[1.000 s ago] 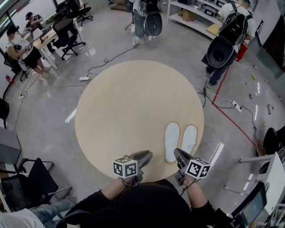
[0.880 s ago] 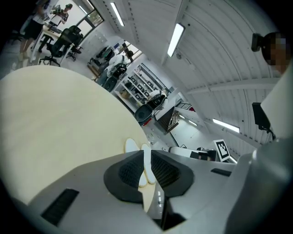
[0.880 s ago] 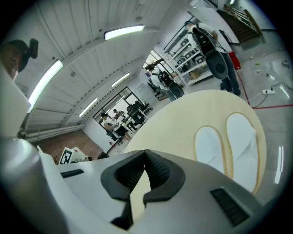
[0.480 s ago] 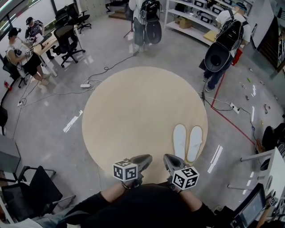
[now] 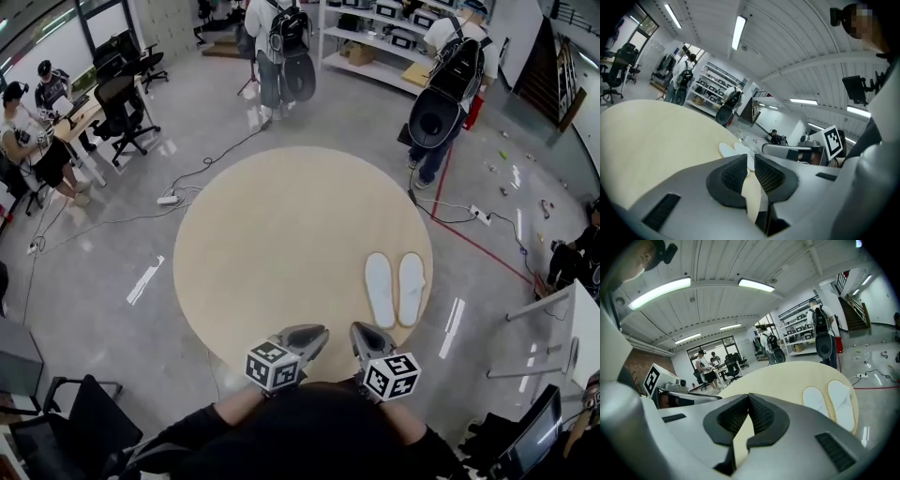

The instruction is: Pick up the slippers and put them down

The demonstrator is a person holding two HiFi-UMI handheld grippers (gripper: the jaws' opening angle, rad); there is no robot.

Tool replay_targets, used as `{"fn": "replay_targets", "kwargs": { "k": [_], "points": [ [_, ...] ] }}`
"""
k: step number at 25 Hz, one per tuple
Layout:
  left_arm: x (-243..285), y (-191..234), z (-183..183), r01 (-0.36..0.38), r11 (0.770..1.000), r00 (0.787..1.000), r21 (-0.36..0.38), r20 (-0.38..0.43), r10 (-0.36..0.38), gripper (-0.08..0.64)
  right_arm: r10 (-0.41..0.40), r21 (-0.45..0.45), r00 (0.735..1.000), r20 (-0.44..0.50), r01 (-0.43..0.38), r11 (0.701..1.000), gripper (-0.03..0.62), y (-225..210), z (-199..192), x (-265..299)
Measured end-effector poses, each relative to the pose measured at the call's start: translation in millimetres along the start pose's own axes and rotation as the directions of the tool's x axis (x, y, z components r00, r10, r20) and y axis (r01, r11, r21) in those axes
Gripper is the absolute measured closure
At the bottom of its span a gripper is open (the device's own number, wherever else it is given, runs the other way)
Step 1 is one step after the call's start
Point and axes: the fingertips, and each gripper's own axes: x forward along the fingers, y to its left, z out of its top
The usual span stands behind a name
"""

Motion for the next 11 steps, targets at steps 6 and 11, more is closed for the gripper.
{"fn": "replay_targets", "kwargs": {
  "k": [6, 11],
  "points": [
    [-5, -4, -17, 0.042, 0.998, 0.999, -0.042, -0.028, -0.044, 0.495, -0.056, 0.043, 0.998, -0.026, 0.057, 0.997, 0.577, -1, -18, -12],
    [-7, 0, -19, 0.048, 0.998, 0.998, -0.04, -0.029, -0.049, 0.495, -0.063, 0.027, 0.997, -0.04, 0.064, 0.998, 0.577, 2, -20, -7]
  ]
}}
